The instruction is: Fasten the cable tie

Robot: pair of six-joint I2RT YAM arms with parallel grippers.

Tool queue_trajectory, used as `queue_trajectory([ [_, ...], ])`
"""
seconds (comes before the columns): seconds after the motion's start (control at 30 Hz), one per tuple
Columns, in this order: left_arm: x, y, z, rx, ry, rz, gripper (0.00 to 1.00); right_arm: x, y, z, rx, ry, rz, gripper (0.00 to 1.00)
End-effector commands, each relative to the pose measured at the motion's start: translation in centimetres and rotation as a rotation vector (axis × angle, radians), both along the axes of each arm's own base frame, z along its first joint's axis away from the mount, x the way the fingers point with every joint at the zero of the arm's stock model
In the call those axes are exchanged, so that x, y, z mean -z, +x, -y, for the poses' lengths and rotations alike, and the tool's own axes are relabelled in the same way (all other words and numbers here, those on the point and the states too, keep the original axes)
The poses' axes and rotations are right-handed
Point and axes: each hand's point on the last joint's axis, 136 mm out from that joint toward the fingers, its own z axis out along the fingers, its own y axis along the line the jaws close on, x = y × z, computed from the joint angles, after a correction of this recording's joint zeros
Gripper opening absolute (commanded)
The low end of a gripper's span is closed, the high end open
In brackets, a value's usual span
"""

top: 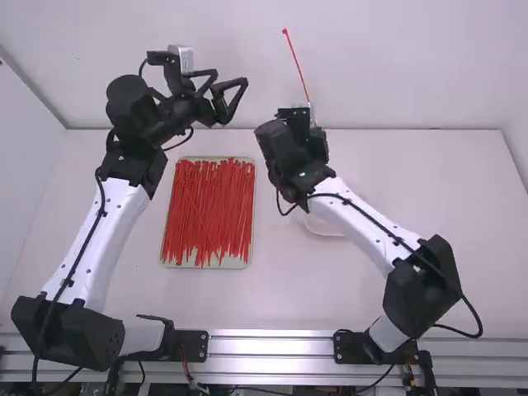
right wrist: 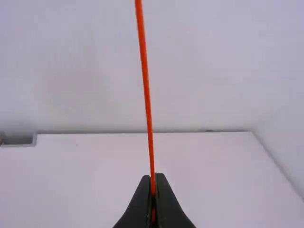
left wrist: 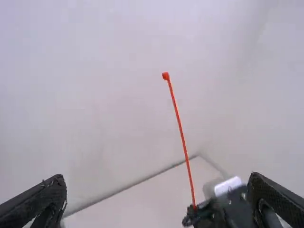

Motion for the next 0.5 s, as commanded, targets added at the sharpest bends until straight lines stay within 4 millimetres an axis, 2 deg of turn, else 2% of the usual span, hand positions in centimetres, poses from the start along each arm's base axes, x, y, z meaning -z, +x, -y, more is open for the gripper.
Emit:
queue_trajectory([
  [0.0, -1.2, -0.4, -0.1, 0.004, -0.078, -0.019, 0.99, -2.2, -1.1, 0.0, 0.071, -0.049, 0.065, 0.00],
  [0.3, -3.1, -0.8, -0.2, 0.028, -0.199, -0.029, 1.00, -3.8, -3.5, -3.3, 0.045, -0.109, 0.118, 0.00],
  [0.47, -3.5, -1.0, 0.2, 0.039, -0.203, -0.013, 0.94, -4.2, -4.9, -5.1, 0.015, -0.137, 0.125, 0.00],
])
